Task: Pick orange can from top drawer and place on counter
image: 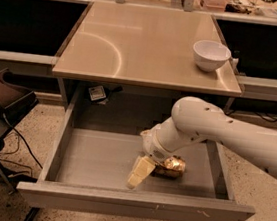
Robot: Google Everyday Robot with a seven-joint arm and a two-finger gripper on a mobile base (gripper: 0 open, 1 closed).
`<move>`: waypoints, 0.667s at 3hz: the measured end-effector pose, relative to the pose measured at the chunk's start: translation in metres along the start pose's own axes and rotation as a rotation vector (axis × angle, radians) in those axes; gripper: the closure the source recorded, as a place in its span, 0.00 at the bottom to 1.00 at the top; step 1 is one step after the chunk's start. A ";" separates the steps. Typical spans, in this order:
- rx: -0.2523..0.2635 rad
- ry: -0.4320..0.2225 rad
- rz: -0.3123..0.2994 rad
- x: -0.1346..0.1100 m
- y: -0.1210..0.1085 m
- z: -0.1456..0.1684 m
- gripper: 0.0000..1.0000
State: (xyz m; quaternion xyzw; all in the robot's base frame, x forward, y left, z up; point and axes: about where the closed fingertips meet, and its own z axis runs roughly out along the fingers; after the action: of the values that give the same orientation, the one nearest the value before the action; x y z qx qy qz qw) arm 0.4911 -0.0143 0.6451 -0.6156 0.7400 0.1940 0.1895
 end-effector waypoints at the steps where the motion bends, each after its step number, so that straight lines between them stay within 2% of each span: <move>1: 0.031 -0.010 0.030 0.006 -0.018 -0.010 0.00; 2: 0.091 -0.013 0.100 0.029 -0.049 -0.020 0.00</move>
Offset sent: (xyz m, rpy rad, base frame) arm 0.0760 -0.0828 -0.0044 -0.0035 -0.0475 -0.2562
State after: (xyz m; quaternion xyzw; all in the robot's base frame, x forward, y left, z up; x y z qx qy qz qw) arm 0.5333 -0.0567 0.6445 -0.5671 0.7767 0.1735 0.2122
